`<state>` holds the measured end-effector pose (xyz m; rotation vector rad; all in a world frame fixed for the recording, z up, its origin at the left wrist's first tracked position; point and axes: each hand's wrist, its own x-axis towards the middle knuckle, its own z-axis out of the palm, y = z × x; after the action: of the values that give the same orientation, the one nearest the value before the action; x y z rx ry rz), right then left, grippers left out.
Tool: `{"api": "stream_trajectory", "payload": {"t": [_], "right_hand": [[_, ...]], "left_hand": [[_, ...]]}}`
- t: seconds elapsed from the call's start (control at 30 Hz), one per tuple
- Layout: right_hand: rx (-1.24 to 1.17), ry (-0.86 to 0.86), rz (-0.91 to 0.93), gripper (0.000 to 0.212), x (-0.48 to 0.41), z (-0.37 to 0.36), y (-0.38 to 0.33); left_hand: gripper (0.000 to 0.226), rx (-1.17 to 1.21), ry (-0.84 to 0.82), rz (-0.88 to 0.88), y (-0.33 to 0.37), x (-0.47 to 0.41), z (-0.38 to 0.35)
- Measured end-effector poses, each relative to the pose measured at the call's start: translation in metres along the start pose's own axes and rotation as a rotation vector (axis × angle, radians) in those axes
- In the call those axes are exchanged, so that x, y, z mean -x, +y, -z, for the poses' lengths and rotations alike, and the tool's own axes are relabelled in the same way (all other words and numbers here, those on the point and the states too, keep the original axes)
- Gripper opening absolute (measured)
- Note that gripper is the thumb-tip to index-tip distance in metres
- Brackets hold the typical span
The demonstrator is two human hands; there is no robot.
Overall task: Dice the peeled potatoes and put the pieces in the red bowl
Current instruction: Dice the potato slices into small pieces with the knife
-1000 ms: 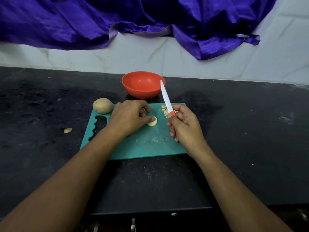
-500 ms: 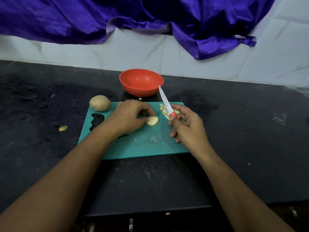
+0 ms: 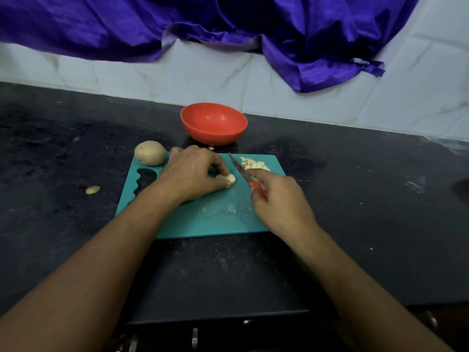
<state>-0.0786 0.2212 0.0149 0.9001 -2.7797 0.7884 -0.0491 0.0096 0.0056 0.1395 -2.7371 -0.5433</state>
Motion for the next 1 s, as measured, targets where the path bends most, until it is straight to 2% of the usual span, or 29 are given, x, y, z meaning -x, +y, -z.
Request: {"api": "stream_trajectory", "payload": {"t": [0.47,0.77,1.0], "right_hand": [[0.269,-0.111,0.015,0.037,-0.023,-0.003,-0.028],[0.190,-0.225,-0.030,0.025,-0.049,0.015,-0.037],[0.264,-0.165,-0.019,0.031,-0.029,-0.001,-0.035]], "left_hand": [[0.018,0.042,-0.005,0.049,-0.001,-0.003,0.001],[0.017,0.065,-0.019,0.043,-0.002,-0.003,0.001],[0.016,0.084,-0.013,0.045,-0.003,-0.002,-0.001]]}}
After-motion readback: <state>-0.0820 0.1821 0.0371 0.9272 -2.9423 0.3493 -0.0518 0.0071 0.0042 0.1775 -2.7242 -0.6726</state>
